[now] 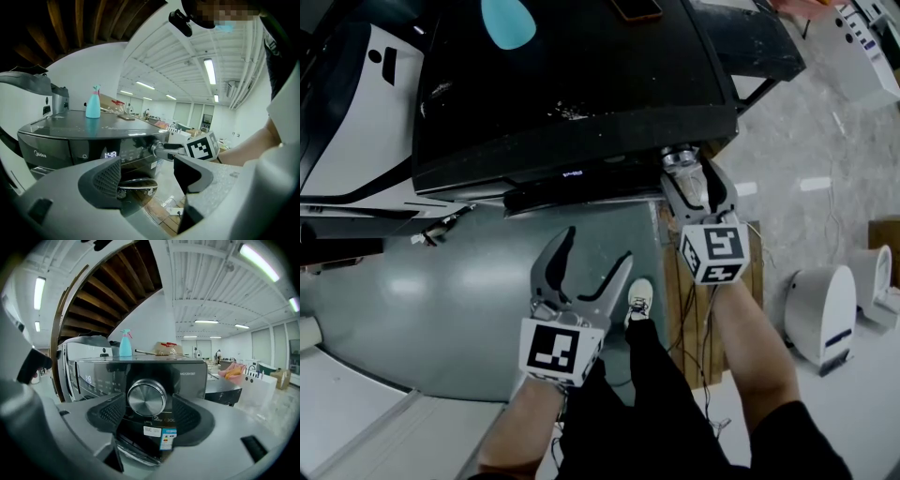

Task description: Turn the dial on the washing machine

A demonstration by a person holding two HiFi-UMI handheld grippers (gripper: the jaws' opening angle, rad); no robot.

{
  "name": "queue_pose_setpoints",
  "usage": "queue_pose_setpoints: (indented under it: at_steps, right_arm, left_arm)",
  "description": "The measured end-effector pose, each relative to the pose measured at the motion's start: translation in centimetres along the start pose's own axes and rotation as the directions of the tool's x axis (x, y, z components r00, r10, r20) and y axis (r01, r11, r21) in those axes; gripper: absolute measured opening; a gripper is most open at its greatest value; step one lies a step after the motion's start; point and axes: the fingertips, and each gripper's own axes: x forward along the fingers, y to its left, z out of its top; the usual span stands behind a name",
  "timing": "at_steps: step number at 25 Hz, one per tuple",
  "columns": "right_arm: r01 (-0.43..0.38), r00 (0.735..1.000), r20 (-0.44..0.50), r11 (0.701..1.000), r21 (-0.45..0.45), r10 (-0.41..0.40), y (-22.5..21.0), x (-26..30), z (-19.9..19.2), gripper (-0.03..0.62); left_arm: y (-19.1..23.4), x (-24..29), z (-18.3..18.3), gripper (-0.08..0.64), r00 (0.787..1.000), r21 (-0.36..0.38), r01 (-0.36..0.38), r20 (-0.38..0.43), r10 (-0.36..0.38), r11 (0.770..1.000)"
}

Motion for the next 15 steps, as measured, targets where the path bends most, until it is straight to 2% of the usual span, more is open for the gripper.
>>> queue_pose_setpoints:
  at_steps: [5, 9, 12, 15]
  right_arm:
    - [0.011, 1.000, -0.003, 0.983, -0.185, -0.012, 0.8, -0.1, 0.7, 0.307]
    - [0.030, 0.999, -0.009, 0.958, -0.285, -0.034, 1.1, 0.0, 0.6, 0.295]
    - [0.042, 0.999, -0.008, 0.942, -0.333, -0.047, 1.2, 0.2, 0.7, 0.273]
    - [0.047, 0.999, -0.008, 0.939, -0.342, -0.053, 1.3, 0.3, 0.7, 0.261]
  left_arm:
    - [-0.2, 0.1, 0.2, 0.333, 1.000, 0.005, 0.004, 0.004, -0.004, 1.000]
    - [-0.3, 0.1, 0.1, 0.333, 1.000, 0.006, 0.005, 0.005, -0.005, 1.000]
    - [-0.4, 0.0, 0.0, 0.333, 1.000, 0.001, 0.003, 0.002, -0.003, 1.000]
    - [-0.3, 0.0, 0.0, 0.333, 1.000, -0.001, 0.001, 0.003, -0.001, 1.000]
